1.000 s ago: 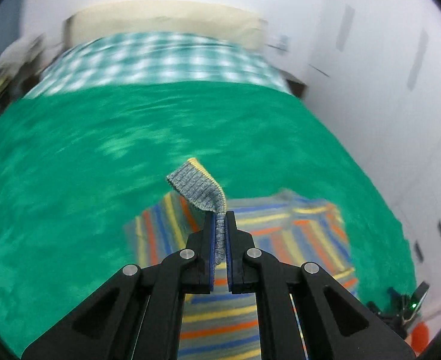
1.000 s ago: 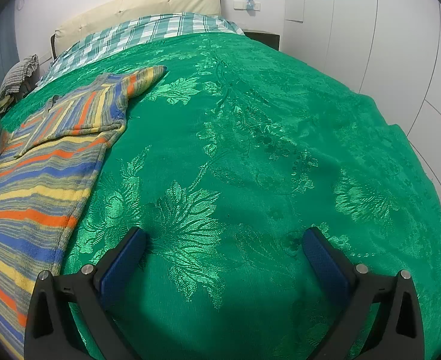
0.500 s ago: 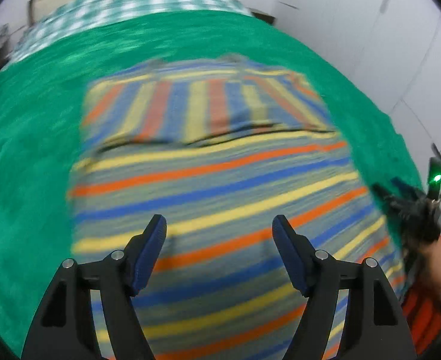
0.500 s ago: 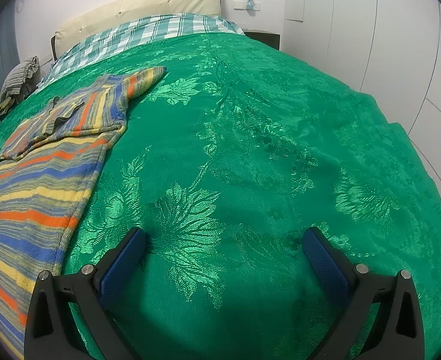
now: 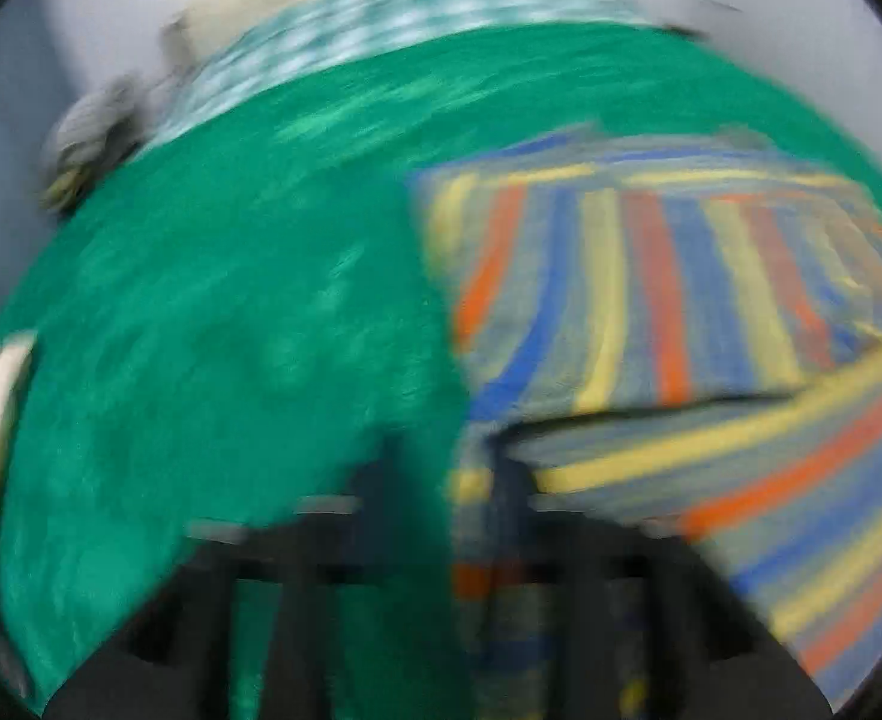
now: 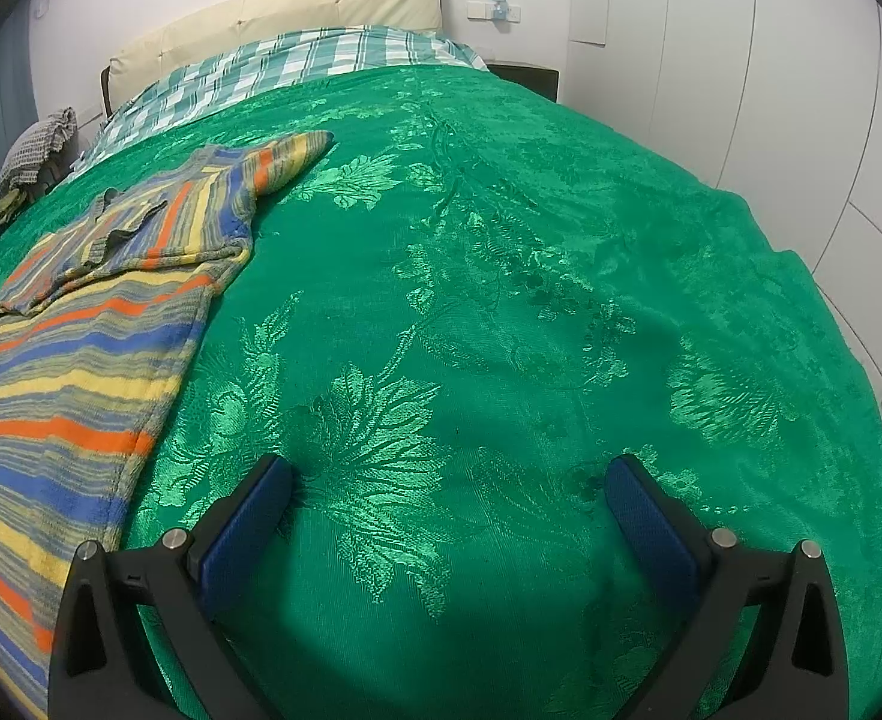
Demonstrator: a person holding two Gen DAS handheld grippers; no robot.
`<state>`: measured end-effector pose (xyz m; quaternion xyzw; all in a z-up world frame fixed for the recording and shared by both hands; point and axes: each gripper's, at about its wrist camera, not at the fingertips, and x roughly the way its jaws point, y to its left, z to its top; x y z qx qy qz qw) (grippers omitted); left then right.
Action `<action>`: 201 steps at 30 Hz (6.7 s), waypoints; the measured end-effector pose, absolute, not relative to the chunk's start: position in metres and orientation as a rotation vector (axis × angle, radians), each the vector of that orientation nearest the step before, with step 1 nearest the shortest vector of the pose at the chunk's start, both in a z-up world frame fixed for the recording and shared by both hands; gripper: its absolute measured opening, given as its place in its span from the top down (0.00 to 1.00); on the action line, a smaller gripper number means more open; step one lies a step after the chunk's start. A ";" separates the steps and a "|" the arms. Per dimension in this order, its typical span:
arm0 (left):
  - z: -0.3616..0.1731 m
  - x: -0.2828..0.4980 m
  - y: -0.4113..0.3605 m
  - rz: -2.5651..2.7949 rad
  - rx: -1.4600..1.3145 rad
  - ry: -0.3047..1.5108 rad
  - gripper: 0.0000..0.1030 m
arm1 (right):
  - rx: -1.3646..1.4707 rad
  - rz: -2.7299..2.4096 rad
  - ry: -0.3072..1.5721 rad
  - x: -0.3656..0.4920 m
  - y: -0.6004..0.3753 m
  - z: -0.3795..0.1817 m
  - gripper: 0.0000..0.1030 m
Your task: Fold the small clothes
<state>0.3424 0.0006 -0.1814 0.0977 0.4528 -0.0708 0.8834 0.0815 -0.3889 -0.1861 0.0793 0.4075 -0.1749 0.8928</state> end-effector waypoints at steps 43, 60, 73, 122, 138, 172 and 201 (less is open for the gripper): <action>-0.210 0.203 0.101 -0.061 0.000 0.929 0.00 | 0.171 -0.362 0.847 0.085 -0.386 -0.188 0.00; -0.213 0.201 0.104 -0.063 -0.016 0.890 0.00 | 0.172 -0.362 0.847 0.085 -0.386 -0.189 0.00; -0.213 0.200 0.104 -0.063 -0.016 0.884 0.00 | 0.174 -0.361 0.847 0.085 -0.386 -0.189 0.00; -0.128 0.226 0.083 -0.572 -0.462 1.197 0.96 | 0.798 0.311 1.054 0.071 -0.341 -0.117 0.94; -0.157 0.514 0.023 -0.442 -0.464 1.149 0.91 | 0.862 0.204 0.947 0.344 -0.436 -0.148 0.94; -0.179 0.318 0.058 -0.419 -0.182 1.269 0.96 | 0.635 0.177 1.168 0.205 -0.379 -0.170 0.92; -0.067 0.174 -0.027 -0.201 0.207 0.789 0.11 | 0.332 0.018 0.865 0.038 -0.328 -0.121 0.30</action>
